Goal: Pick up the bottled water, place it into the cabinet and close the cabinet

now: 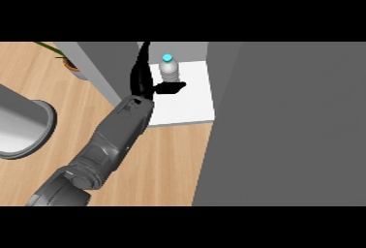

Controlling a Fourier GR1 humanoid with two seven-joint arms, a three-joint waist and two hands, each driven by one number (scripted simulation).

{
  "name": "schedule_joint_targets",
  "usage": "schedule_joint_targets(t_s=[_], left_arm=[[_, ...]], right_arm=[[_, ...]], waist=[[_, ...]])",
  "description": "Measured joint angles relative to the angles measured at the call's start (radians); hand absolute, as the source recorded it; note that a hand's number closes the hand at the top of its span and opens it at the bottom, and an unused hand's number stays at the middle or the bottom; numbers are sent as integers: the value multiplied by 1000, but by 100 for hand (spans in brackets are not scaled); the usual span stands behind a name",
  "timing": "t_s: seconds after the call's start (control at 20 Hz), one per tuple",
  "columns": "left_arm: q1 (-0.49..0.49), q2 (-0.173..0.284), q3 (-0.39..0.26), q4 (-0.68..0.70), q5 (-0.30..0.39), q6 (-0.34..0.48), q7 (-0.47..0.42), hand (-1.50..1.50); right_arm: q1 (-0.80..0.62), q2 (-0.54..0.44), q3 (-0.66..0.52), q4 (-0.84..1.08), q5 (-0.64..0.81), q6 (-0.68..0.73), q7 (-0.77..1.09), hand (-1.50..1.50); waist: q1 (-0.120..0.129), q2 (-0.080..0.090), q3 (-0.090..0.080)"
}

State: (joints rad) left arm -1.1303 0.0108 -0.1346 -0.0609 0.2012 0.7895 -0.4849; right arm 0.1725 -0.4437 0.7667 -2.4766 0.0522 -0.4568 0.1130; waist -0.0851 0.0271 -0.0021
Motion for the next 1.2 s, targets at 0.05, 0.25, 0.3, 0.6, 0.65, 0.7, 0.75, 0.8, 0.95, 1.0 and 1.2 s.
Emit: schedule_joint_targets(t_s=[0.05,0.25,0.3,0.6,0.65,0.7,0.75,0.8,0.95,1.0,1.2], left_arm=[[-1,0,4,-6,2,-13,-5,-150],[21,0,23,-50,18,-87,-69,150],[24,-2,32,-69,27,-115,-90,150],[61,-8,83,-160,91,-303,-208,150],[60,-9,88,-165,98,-325,-220,150],[67,-9,88,-177,107,-358,-230,150],[68,-10,91,-187,120,-382,-240,150],[72,-12,95,-197,127,-414,-243,150],[92,-12,69,-230,158,-495,-248,150],[96,-12,58,-243,169,-516,-241,150],[136,-12,8,-312,215,-618,-201,150]], right_arm=[[-5,1,0,0,-1,0,4,-150],[-9,6,-2,3,-5,-4,3,-150],[-12,8,-6,4,-7,-5,4,-150],[-3,-1,-2,2,-10,-9,5,-150],[2,-2,4,2,-9,-12,1,-150],[-3,-1,0,2,-9,-12,7,-150],[-3,-3,-4,1,-10,-11,7,-150],[1,-6,-2,0,-9,-14,10,-150],[7,-5,1,-3,-9,-23,16,-150],[0,-3,1,-3,-7,-26,24,-150],[-4,-8,-4,-7,-2,-46,36,-150]], waist=[[1,0,0],[7,-1,0],[10,-2,-1],[24,-12,0],[23,-12,0],[28,-14,0],[29,-15,0],[34,-17,0],[37,-20,1],[40,-20,0],[50,-26,0]])
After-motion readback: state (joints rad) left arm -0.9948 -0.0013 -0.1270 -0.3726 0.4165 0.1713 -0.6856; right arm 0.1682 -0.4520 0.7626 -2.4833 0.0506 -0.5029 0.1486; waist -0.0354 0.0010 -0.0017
